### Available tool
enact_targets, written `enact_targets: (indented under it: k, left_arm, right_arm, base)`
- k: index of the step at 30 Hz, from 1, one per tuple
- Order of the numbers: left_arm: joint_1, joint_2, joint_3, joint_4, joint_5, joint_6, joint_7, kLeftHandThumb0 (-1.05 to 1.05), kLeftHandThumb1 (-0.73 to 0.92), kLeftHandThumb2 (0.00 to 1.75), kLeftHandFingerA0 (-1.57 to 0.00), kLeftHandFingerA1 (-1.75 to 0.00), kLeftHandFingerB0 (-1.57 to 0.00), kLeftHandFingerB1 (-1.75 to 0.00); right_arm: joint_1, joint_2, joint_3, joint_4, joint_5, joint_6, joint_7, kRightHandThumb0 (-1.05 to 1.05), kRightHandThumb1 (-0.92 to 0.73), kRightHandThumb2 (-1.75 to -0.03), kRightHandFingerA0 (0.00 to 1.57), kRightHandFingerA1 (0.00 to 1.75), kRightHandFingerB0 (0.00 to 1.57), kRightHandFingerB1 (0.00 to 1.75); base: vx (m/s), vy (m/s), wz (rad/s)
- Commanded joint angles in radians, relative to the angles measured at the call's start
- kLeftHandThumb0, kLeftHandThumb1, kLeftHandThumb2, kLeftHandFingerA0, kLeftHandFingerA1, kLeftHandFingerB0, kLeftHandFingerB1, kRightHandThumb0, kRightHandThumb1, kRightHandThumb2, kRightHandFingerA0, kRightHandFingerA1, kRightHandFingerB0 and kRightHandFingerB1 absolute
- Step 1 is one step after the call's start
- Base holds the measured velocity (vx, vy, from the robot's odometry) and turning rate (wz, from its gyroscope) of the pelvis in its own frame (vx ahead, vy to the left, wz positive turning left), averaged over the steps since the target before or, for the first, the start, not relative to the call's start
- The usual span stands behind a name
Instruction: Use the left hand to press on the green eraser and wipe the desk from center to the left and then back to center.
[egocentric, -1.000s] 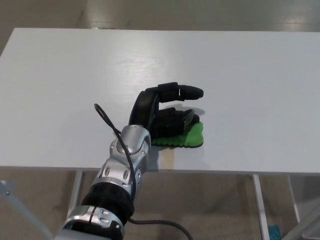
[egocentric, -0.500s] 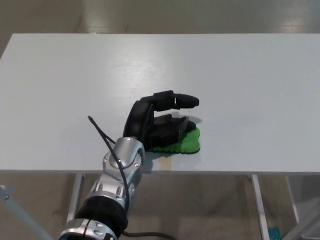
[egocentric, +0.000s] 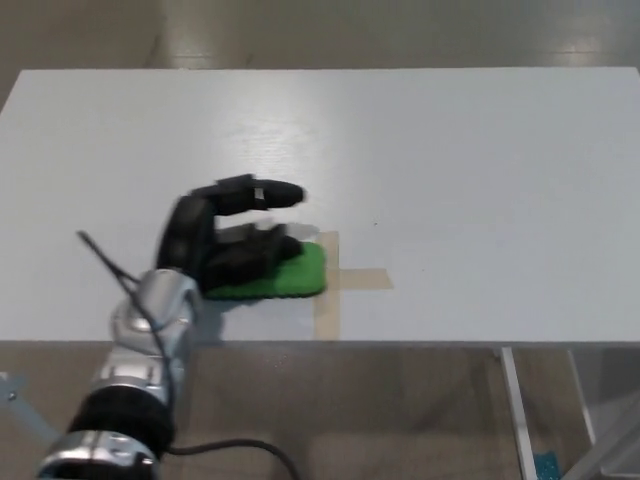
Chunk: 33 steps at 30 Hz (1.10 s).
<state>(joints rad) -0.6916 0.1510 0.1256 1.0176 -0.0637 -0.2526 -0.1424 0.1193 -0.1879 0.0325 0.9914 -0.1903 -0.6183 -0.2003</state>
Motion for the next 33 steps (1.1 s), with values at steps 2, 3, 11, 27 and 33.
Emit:
enact_targets:
  k: [2,3,11,27,33]
  left_arm:
    - [0.022,0.110,0.056,0.043,-0.033,0.043,-0.058,0.00,0.77,0.63,-0.97,-0.70,-0.97,-0.60]
    - [0.022,0.110,0.056,0.043,-0.033,0.043,-0.058,0.00,0.77,0.63,-0.97,-0.70,-0.97,-0.60]
    - [0.043,0.208,0.109,0.084,-0.055,0.016,-0.083,-0.01,0.79,0.64,-0.99,-0.68,-0.97,-0.60]
    - [0.089,0.303,0.178,0.187,-0.089,0.018,-0.095,0.02,0.78,0.63,-1.02,-0.67,-0.96,-0.60]
    - [0.082,0.293,0.167,0.182,-0.080,-0.001,-0.089,0.01,0.77,0.64,-1.02,-0.66,-0.97,-0.59]
  right_arm:
    - [0.010,0.005,0.001,0.015,-0.001,-0.021,0.001,-0.32,-0.63,-0.60,0.64,0.49,0.52,0.37]
    - [0.010,0.005,0.001,0.015,-0.001,-0.021,0.001,-0.32,-0.63,-0.60,0.64,0.49,0.52,0.37]
    - [0.011,0.003,0.003,0.036,-0.006,-0.035,-0.007,-0.32,-0.63,-0.60,0.64,0.49,0.52,0.37]
    - [0.009,0.002,0.008,0.051,-0.008,-0.028,-0.007,-0.32,-0.63,-0.60,0.65,0.53,0.54,0.37]
    - [0.003,0.007,0.001,0.051,0.006,-0.022,0.008,-0.32,-0.63,-0.60,0.64,0.51,0.54,0.37]
  base:
    - [0.00,0.000,0.00]
    - [0.00,0.000,0.00]
    - [0.00,0.000,0.00]
    - [0.00,0.000,0.00]
    - [0.00,0.000,0.00]
